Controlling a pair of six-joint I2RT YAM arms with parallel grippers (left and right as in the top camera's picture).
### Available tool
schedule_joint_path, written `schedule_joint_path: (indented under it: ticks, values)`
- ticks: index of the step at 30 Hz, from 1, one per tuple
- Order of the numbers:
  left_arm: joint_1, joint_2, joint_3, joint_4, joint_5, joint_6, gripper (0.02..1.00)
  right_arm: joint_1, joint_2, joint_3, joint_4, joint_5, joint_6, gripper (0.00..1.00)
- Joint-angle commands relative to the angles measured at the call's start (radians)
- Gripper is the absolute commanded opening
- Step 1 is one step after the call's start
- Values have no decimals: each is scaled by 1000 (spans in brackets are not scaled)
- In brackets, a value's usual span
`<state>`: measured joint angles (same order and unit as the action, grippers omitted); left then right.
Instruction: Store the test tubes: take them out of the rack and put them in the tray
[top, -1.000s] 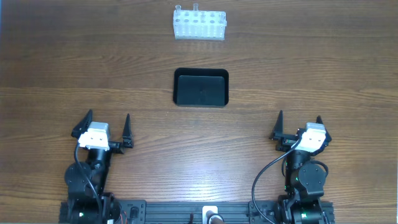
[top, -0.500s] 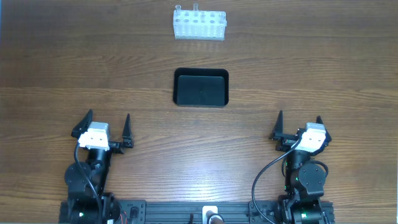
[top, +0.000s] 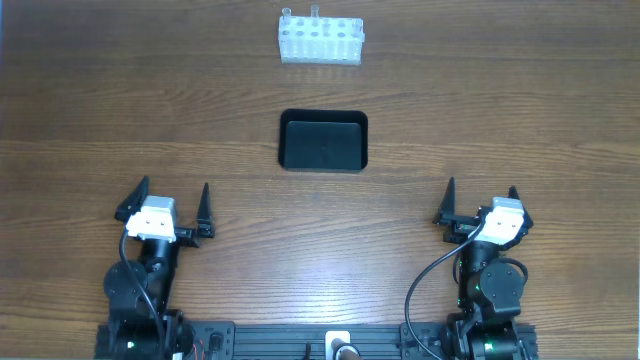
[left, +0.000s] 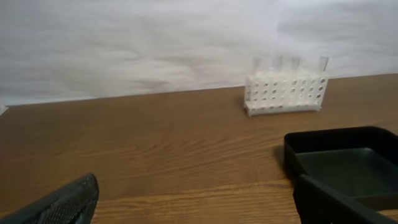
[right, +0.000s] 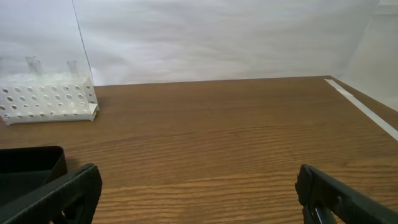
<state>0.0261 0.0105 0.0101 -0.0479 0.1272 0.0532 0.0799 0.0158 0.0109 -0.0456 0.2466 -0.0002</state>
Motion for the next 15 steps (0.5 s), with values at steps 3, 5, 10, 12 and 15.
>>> schedule_joint_path:
  ticks: [3,5,10,12,15]
  values:
    - [-34,145,0,274,48,-42,998,0,-9,-6,-3,13,2,991]
    - [-44,250,9,398,48,-69,998,0,-9,-6,-3,13,2,991]
    - [-72,592,94,653,48,-95,996,0,-9,-6,-3,13,2,993]
    - [-84,710,160,666,48,-97,998,0,-9,-6,-3,13,2,991]
    - [-125,891,286,666,37,-95,998,0,-9,-6,-3,13,2,991]
